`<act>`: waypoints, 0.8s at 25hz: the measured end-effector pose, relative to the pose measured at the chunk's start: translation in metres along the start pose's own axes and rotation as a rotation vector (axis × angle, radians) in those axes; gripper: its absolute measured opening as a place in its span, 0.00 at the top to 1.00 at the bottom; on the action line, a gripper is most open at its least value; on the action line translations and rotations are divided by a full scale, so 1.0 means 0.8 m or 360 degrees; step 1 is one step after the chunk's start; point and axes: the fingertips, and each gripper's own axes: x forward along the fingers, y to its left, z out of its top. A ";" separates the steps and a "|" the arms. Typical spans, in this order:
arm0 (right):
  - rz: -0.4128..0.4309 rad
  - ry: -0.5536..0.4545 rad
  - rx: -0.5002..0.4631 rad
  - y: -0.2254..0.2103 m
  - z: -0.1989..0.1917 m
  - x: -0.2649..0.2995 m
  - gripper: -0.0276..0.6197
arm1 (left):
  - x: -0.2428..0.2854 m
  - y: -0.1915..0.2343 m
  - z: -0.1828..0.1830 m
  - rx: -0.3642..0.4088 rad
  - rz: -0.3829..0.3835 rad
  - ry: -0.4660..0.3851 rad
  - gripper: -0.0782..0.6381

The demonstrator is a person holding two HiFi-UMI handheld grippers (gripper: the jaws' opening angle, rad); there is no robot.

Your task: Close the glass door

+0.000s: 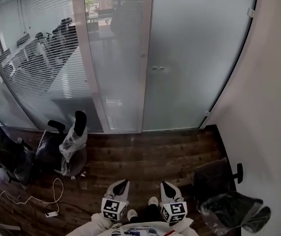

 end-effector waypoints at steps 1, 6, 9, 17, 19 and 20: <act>0.0007 -0.0004 -0.0005 0.003 0.001 -0.006 0.95 | -0.003 -0.003 -0.001 -0.0002 -0.0007 0.0001 0.89; 0.0043 -0.0029 -0.0068 0.010 0.009 -0.021 0.95 | -0.010 -0.016 0.005 0.0002 -0.0014 -0.0016 0.89; 0.0080 -0.0032 -0.0091 0.011 0.009 -0.022 0.95 | -0.011 -0.022 0.006 0.0011 -0.0005 -0.0027 0.89; 0.0099 -0.0059 -0.0088 -0.033 0.024 -0.026 0.95 | 0.002 -0.045 0.023 0.0042 0.0086 -0.0051 0.89; 0.0078 -0.0054 -0.0080 -0.050 0.026 -0.027 0.95 | 0.010 -0.060 0.027 0.0065 0.0070 -0.0052 0.89; 0.0070 -0.0054 -0.0074 -0.056 0.027 -0.027 0.95 | 0.013 -0.064 0.027 0.0077 0.0065 -0.0044 0.89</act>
